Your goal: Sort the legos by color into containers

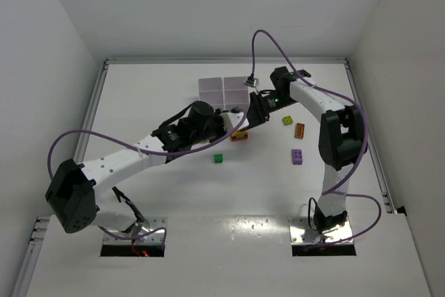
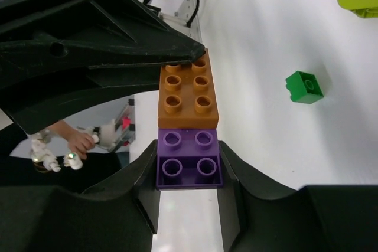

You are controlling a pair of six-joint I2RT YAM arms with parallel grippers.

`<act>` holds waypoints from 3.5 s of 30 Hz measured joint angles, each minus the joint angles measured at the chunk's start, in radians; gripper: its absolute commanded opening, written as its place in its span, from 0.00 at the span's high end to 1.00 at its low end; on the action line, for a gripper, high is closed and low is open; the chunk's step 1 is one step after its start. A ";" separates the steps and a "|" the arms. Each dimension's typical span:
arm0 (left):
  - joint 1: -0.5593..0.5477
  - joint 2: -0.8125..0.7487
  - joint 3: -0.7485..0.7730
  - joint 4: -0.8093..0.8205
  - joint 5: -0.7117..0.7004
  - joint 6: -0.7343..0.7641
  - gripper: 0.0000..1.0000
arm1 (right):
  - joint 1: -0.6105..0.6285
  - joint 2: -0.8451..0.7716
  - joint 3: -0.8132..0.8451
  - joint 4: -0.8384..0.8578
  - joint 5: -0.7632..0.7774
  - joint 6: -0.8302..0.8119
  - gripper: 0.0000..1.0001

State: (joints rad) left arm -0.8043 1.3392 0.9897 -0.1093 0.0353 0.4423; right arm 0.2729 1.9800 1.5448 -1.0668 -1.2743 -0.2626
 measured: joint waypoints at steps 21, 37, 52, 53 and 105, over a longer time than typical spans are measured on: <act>0.046 0.410 0.352 0.094 0.051 -0.264 1.00 | -0.298 -0.404 -0.476 -0.033 0.420 -0.132 1.00; -0.039 0.792 0.660 0.000 0.299 -0.378 0.94 | -0.541 -0.354 -0.517 0.060 0.952 -0.105 1.00; -0.050 0.984 0.736 -0.047 0.361 -0.468 0.58 | -0.532 -0.160 -0.492 0.038 1.009 -0.100 0.63; -0.051 0.985 0.740 -0.048 0.360 -0.473 0.57 | -0.532 -0.158 -0.491 0.037 1.009 -0.098 0.60; 0.183 0.698 0.563 -0.368 0.307 -0.106 0.34 | -0.262 -0.262 -0.096 0.019 0.755 -0.130 0.37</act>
State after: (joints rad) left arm -0.6209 2.0377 1.5532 -0.4770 0.3420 0.3363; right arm 0.0109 1.7184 1.4487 -1.0473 -0.5194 -0.3931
